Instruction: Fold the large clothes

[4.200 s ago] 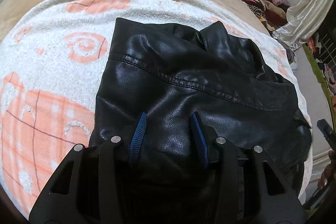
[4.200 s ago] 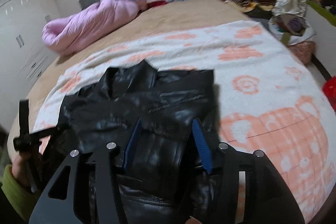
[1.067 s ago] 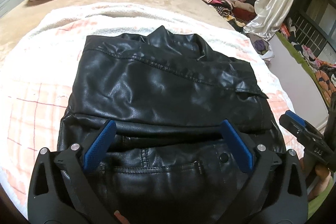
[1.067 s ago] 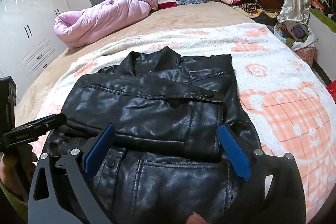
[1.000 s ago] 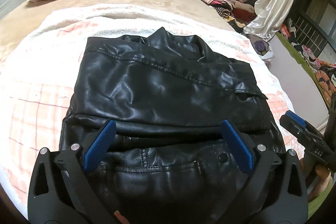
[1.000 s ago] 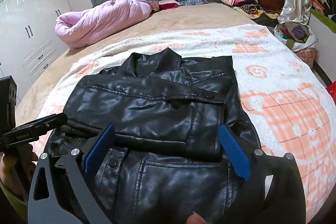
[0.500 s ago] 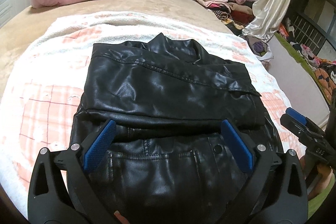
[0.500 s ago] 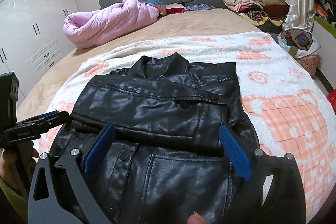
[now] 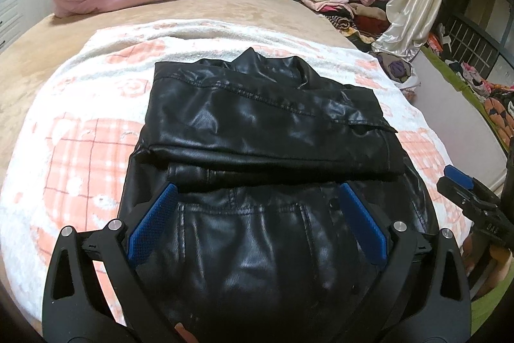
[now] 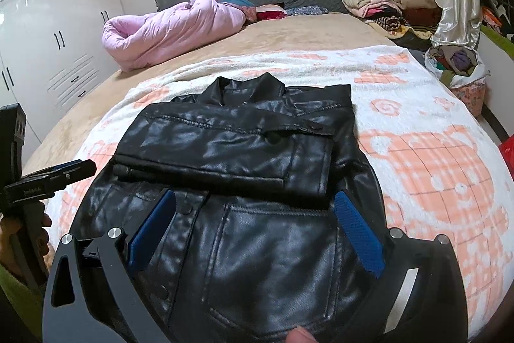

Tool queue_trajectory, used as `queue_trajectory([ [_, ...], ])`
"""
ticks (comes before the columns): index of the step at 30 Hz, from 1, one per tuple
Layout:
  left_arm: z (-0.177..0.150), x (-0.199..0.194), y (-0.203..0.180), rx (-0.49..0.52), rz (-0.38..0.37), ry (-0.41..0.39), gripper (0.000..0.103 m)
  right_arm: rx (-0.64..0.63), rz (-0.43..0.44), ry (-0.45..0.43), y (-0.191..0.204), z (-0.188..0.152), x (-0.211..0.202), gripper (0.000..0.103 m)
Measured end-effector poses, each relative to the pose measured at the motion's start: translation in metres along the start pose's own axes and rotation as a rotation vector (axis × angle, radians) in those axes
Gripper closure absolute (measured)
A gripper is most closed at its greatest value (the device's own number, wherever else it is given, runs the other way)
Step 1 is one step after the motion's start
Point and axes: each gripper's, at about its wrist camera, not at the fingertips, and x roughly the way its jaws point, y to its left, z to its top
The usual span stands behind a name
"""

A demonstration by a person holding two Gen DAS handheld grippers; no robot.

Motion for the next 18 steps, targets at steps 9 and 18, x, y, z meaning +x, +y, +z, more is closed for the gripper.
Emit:
queue_trajectory([
  [9,-0.016,-0.004,0.003,-0.001,0.016,0.019,0.010,0.014,-0.002,0.028,-0.015,-0.017,-0.007,0.005],
  [18,-0.038,-0.010,0.012,0.000,0.051,0.038,0.010,0.052,0.032,0.084,-0.032,-0.048,-0.017,0.005],
])
